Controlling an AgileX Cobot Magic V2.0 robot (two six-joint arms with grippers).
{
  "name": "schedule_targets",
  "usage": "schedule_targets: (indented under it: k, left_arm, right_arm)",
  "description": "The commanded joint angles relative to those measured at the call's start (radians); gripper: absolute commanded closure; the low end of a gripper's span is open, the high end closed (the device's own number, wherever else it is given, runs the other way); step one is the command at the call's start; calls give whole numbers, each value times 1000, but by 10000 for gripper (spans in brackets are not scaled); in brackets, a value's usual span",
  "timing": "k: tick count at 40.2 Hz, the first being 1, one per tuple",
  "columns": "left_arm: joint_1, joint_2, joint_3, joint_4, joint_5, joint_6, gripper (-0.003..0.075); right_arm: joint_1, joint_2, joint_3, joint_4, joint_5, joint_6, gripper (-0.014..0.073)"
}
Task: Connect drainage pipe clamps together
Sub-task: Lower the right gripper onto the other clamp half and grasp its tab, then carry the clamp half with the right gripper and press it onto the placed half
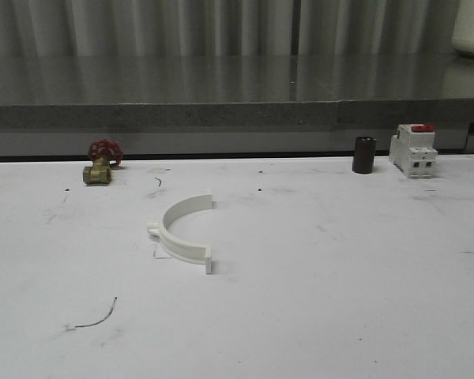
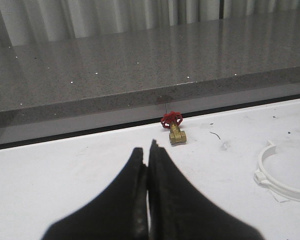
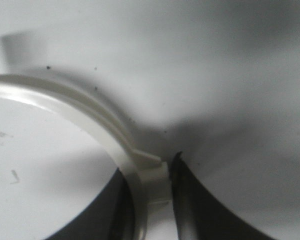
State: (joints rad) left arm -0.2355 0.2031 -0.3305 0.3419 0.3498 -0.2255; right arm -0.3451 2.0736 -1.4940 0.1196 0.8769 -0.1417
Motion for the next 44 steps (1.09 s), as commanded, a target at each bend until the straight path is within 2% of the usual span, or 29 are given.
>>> schedule_targets:
  k: [1,8,17,23,28,35,44]
  left_arm:
    - [1,8,-28,8,-78,-2,741]
    - [1,8,-28,8,-78,-2,741]
    - [1,8,-28,8,-78,-2,741]
    - [1,8,-28,8,-78,-2,741]
    - [1,8,-28,8,-78,-2,741]
    - [1,8,-28,8,-78,-2,741]
    - [1,8,-28,8,-78,-2,741]
  right_arm:
    - [-4,-52,-28,5,1,-10,478]
    - [-4,-61,-58,7,38,-7,484]
    - [19,-150,-97,24,127,67,483]
    - [96,-221,-97,-89,153,220,485]
    - [208,-260,-97,-217,208,406,485]
    - [409,-264,-97,-212,269,513,485]
    - [666,-253,-97,-212,217,711,485]
